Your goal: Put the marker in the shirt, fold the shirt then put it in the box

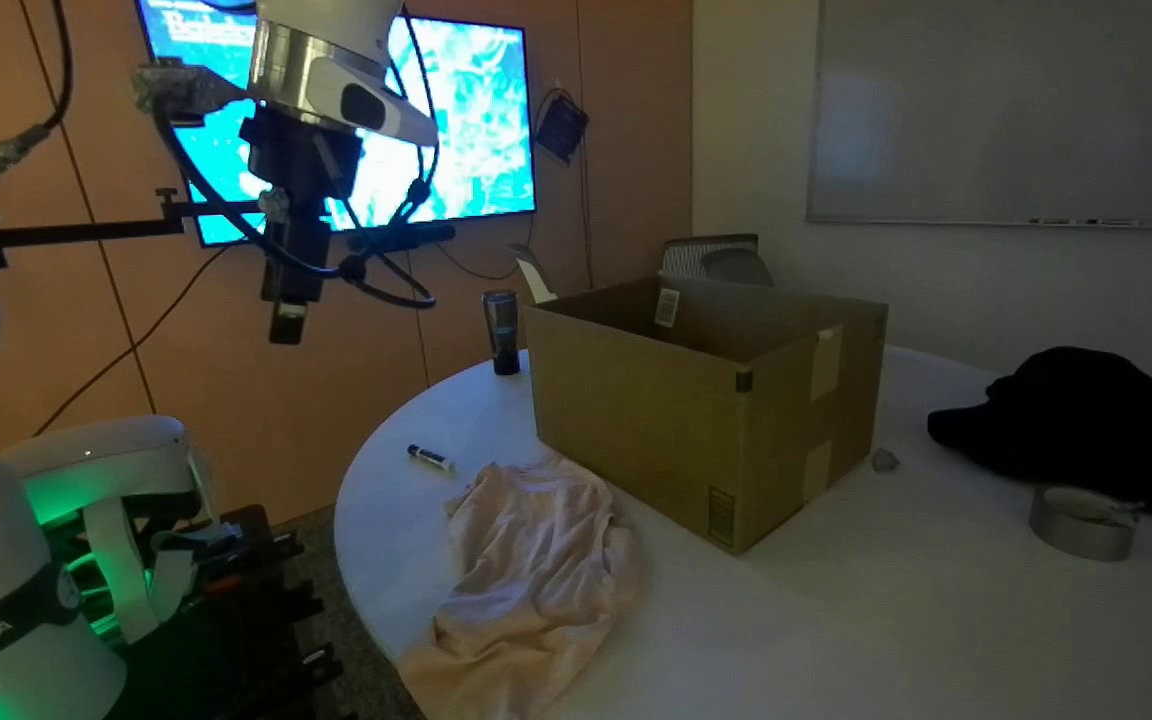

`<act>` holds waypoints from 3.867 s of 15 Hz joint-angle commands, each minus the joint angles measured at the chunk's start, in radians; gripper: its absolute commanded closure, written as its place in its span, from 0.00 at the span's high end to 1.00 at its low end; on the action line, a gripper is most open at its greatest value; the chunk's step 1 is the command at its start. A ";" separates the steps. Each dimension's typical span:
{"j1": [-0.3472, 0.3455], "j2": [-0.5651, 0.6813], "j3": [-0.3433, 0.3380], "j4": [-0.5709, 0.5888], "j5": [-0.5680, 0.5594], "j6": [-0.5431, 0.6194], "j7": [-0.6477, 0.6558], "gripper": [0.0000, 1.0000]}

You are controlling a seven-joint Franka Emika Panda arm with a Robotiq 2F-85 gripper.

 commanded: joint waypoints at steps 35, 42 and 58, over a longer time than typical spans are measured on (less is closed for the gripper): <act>0.299 0.930 0.493 0.175 -0.232 1.020 -0.368 1.00; 0.324 1.015 0.562 0.209 -0.263 1.113 -0.407 1.00; 0.343 1.215 0.563 0.363 -0.296 1.140 -0.482 1.00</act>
